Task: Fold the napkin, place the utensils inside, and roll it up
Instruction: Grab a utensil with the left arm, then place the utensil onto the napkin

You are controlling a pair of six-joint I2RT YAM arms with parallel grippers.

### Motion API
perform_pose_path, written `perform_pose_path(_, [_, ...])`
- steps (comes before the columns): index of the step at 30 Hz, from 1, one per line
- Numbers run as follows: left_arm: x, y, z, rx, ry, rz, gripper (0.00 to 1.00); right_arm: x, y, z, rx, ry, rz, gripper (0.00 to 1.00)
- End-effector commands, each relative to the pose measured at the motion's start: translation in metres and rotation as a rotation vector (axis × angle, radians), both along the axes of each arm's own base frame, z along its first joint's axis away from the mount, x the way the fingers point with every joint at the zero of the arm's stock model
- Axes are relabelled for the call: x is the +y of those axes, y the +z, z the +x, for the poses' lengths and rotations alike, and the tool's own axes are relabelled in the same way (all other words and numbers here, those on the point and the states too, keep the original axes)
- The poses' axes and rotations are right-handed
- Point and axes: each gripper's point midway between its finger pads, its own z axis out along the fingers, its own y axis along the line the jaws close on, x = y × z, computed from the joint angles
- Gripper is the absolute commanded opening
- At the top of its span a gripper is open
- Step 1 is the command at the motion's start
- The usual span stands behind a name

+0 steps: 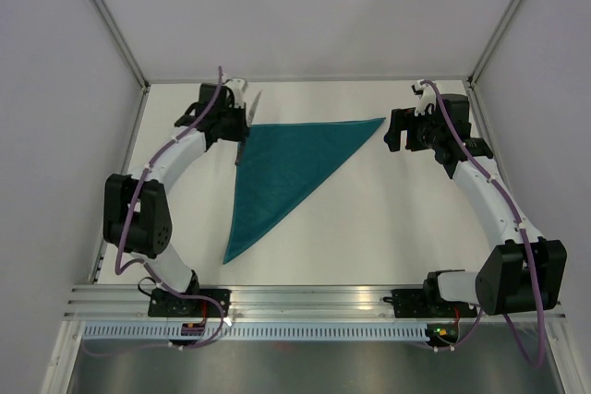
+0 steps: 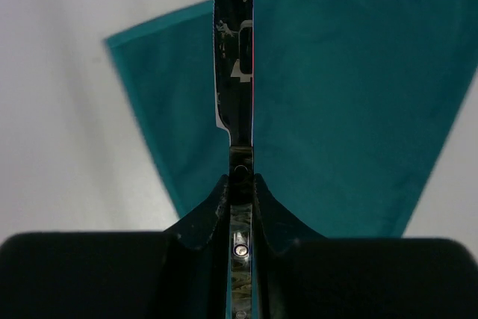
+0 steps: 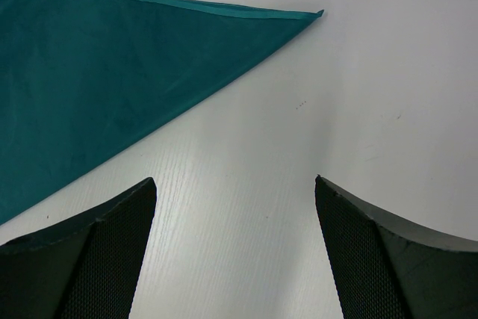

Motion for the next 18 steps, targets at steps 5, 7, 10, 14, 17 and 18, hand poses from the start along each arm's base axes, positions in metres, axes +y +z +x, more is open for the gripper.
perform_pose_path(5, [-0.106,0.002,-0.055,-0.029,-0.417,0.008,0.02,-0.005,0.015,0.004,-0.050,-0.030,-0.021,0.91])
perform_pose_path(7, [-0.123,-0.006,-0.069,-0.003,-0.475,0.013,0.02,-0.006,0.016,0.004,-0.052,-0.031,-0.022,0.91])
perform_pose_path(10, [-0.143,-0.025,-0.087,0.051,-0.548,0.025,0.02,-0.007,0.016,0.005,-0.054,-0.036,-0.025,0.91])
perform_pose_path(14, [-0.159,-0.043,-0.100,0.091,-0.586,0.049,0.02,-0.006,0.015,0.006,-0.052,-0.037,-0.027,0.91])
perform_pose_path(17, [-0.169,-0.054,-0.105,0.111,-0.604,0.062,0.02,-0.008,0.013,0.006,-0.050,-0.044,-0.031,0.91])
perform_pose_path(18, [-0.172,-0.057,-0.106,0.115,-0.613,0.064,0.02,-0.008,0.013,0.006,-0.050,-0.045,-0.032,0.91])
